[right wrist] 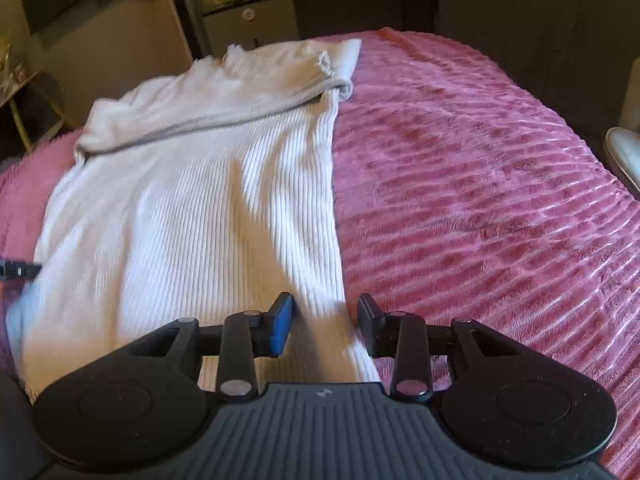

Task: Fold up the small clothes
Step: 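Grasp the sweater hem with the left gripper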

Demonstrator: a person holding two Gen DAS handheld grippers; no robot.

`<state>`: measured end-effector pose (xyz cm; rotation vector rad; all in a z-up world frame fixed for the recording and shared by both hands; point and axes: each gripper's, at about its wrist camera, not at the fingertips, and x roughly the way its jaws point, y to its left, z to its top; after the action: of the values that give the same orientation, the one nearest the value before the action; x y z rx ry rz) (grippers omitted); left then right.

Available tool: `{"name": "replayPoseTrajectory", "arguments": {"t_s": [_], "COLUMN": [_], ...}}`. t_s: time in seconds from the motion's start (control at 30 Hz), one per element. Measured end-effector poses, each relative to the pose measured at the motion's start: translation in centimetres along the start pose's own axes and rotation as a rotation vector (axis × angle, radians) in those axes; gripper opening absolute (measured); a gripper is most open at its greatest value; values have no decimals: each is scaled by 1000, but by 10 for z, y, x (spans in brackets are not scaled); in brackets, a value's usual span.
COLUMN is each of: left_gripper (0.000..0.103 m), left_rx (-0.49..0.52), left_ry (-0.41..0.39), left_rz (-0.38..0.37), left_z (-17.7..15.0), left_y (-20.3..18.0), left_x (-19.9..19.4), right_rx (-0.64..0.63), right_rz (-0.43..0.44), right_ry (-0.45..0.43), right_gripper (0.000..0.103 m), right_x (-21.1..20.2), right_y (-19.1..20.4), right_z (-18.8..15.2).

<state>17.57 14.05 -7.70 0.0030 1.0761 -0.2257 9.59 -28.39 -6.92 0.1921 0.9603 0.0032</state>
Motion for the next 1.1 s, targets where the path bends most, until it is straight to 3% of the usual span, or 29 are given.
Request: {"name": "replayPoseTrajectory", "arguments": {"t_s": [0.2,0.33,0.4,0.47,0.53,0.63,0.8,0.87,0.97,1.1], "left_gripper": [60,61,54,26,13,11,11,11,11,11], "left_rx": [73,52,47,60,59,10,-128,-150,-171,-181], "left_ry": [15,37,40,37,37,35,-70,-133,-203,-303], "left_rz": [-8,-13,-13,-21,-31,-39,-162,-166,-125,26], "left_z": [-4,0,2,4,8,15,41,58,83,106], "left_y": [-4,-1,-2,-6,-8,-7,5,6,8,10], "left_x": [2,8,8,7,5,3,-24,-34,-40,-37], "right_rx": [25,30,15,-1,-21,-9,92,136,151,100], "right_rz": [34,66,76,87,97,134,219,235,234,196], "right_ry": [44,60,65,68,65,62,-11,-59,-135,-233], "right_gripper": [39,35,27,16,11,10,10,10,7,7], "right_x": [7,7,8,9,9,7,-7,-12,-14,-13], "right_y": [-8,-10,-8,-4,2,5,0,-1,3,13], "right_z": [0,3,2,2,2,4,28,46,75,110]}}
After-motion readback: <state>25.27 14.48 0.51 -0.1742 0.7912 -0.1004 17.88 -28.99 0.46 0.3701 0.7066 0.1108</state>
